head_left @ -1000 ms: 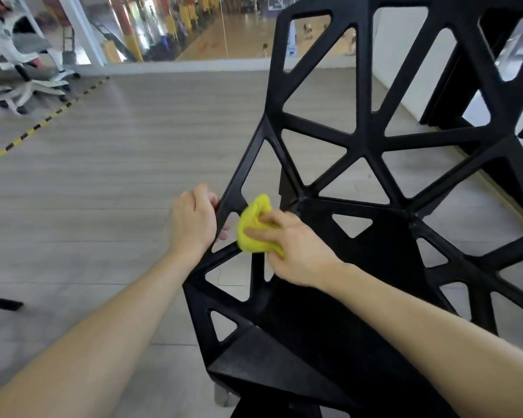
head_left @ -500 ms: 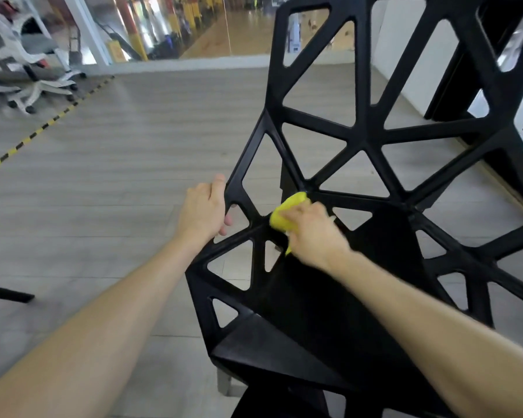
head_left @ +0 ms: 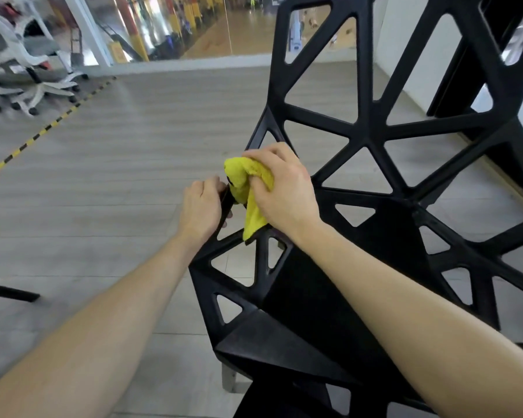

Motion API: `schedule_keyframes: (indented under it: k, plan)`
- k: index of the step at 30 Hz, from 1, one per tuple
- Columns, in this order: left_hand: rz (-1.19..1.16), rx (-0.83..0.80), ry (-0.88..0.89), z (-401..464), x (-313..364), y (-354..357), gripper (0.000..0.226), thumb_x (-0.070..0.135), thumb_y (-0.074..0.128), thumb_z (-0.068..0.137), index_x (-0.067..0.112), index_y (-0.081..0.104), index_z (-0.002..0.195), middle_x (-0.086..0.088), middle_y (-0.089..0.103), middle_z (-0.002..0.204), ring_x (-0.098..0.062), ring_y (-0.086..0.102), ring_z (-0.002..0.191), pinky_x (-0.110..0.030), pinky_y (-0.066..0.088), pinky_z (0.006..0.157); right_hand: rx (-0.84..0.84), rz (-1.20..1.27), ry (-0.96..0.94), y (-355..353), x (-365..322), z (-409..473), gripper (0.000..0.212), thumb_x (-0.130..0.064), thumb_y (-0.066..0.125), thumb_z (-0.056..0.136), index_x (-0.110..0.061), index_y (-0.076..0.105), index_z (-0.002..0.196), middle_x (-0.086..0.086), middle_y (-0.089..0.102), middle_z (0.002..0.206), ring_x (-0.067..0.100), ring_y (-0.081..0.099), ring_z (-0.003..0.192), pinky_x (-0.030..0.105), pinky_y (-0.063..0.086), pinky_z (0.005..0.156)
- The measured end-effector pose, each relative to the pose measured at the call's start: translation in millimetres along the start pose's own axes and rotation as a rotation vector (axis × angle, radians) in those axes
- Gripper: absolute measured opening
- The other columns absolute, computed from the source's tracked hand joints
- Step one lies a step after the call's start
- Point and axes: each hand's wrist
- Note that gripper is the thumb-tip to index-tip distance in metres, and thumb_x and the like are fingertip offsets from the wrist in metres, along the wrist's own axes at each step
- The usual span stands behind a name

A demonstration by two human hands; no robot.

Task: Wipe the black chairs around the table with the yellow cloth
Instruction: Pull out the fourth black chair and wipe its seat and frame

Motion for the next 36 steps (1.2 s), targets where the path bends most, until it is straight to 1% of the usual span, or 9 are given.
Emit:
schedule_keyframes:
  k: [6,11,14,17,21,26,29,33,36]
  plan:
    - [-0.126,0.031,-0.135,9,-7,2,0.069,0.052,0.032,0.089,-0.003,0.074,0.096,-0.023,0.077,0.082,-0.036,0.071,0.056,-0.034,0.05,0.048,-0.469,-0.248,-0.079,-11,65,-52,0.064,-0.006,0.059,0.093,-0.035,0.059,0.15,0.002,0.053,0.145,0.029,0.048,0.131,0.042,0.041,0.116]
    - [-0.097,-0.095,-0.12,3,5,1,0.059,0.039,0.033,0.097,-0.004,0.073,0.09,-0.022,0.077,0.081,-0.03,0.065,0.061,-0.031,0.046,0.052,-0.097,-0.08,0.149,1,28,-12,0.048,-0.017,0.064,0.098,-0.03,0.065,0.144,-0.003,0.06,0.132,0.023,0.058,0.122,0.033,0.047,0.104]
    - [0.069,-0.178,-0.141,10,13,-11,0.043,0.03,0.036,0.114,0.007,0.072,0.111,-0.009,0.07,0.097,-0.023,0.063,0.085,-0.028,0.048,0.062,-0.257,-0.073,0.001,37,-11,-62,0.064,-0.004,0.059,0.093,-0.026,0.054,0.153,0.006,0.05,0.146,0.035,0.048,0.125,0.049,0.049,0.106]
    - [0.052,-0.348,-0.187,23,25,-33,0.047,0.041,0.029,0.117,0.02,0.07,0.107,-0.002,0.063,0.087,-0.017,0.059,0.075,-0.027,0.049,0.06,-0.533,-0.086,-0.302,22,-5,-112,0.067,-0.001,0.055,0.088,-0.029,0.059,0.149,0.003,0.054,0.142,0.033,0.048,0.119,0.045,0.046,0.109]
    - [0.241,-0.411,-0.073,25,36,-28,0.048,0.041,0.03,0.118,0.025,0.07,0.097,0.003,0.069,0.091,-0.018,0.063,0.084,-0.028,0.047,0.07,-0.257,-0.054,-0.013,33,-15,-82,0.061,-0.001,0.053,0.085,-0.024,0.066,0.141,0.006,0.06,0.135,0.037,0.053,0.111,0.053,0.051,0.098]
    - [0.274,-0.458,-0.056,18,33,-5,0.052,0.042,0.026,0.119,0.009,0.065,0.128,-0.016,0.076,0.112,-0.03,0.074,0.085,-0.044,0.064,0.074,-0.611,-0.053,-0.303,22,-19,-114,0.068,-0.001,0.052,0.08,-0.029,0.068,0.14,0.001,0.058,0.139,0.032,0.05,0.119,0.039,0.041,0.113]
    - [0.341,-0.258,0.077,8,25,5,0.044,0.042,0.029,0.118,0.014,0.064,0.117,-0.014,0.075,0.104,-0.033,0.078,0.082,-0.052,0.066,0.075,-0.525,-0.152,-0.071,-10,13,-84,0.065,-0.005,0.056,0.09,-0.035,0.061,0.148,-0.002,0.059,0.145,0.03,0.055,0.125,0.042,0.045,0.113]
    - [0.371,-0.242,0.108,-6,22,7,0.041,0.044,0.026,0.117,0.018,0.058,0.118,-0.007,0.072,0.101,-0.012,0.08,0.072,-0.033,0.049,0.039,-0.438,-0.311,0.345,-50,46,-62,0.063,-0.009,0.058,0.091,-0.037,0.06,0.147,0.004,0.066,0.134,0.032,0.062,0.118,0.041,0.053,0.098]
    - [0.353,-0.199,0.114,-19,16,-4,0.04,0.046,0.027,0.117,0.02,0.058,0.111,-0.007,0.073,0.098,-0.01,0.08,0.074,-0.03,0.039,0.036,-0.358,0.097,0.726,-97,56,-62,0.042,-0.015,0.073,0.086,-0.027,0.068,0.126,0.0,0.073,0.115,0.022,0.068,0.105,0.035,0.055,0.081]
Point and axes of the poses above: each hand's wrist, its own z-axis towards the middle knuckle, its own y-axis out of the palm, x = y × z
